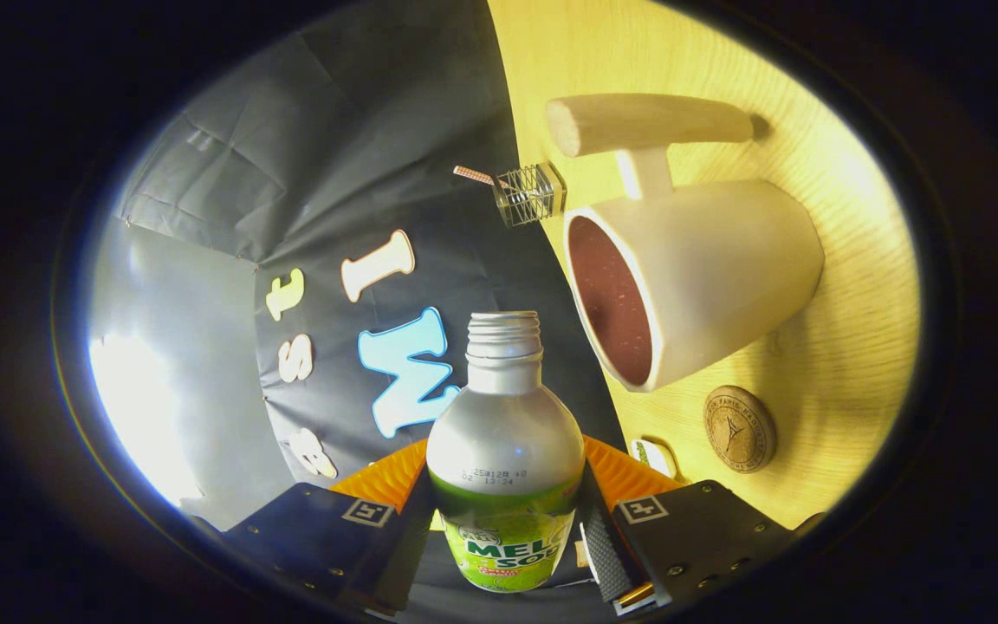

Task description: Take the bottle from table, then pour the juice into the cup, finally place the bottle on the coaster

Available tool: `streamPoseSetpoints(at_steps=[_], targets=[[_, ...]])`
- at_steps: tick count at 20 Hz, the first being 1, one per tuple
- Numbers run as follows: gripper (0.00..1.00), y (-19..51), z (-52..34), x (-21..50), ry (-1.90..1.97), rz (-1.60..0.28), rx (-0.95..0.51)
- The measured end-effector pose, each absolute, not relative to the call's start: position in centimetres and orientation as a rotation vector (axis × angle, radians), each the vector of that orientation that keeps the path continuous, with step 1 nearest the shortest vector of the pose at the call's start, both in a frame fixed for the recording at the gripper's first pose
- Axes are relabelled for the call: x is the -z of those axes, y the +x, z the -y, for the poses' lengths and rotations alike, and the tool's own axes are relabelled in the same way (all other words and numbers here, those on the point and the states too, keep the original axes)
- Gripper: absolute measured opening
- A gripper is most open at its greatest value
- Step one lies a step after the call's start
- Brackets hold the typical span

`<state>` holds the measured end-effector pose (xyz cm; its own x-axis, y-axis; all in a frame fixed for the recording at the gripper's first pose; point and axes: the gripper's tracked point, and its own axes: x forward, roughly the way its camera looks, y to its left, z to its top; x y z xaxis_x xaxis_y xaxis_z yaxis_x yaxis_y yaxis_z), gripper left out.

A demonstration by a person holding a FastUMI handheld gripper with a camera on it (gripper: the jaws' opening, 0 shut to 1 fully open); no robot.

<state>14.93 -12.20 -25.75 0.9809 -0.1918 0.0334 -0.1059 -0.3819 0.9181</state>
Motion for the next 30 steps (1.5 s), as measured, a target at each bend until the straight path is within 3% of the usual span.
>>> streamPoseSetpoints(at_steps=[30], targets=[[0.79,13.7,11.3,16.7,0.868,0.023,0.219]])
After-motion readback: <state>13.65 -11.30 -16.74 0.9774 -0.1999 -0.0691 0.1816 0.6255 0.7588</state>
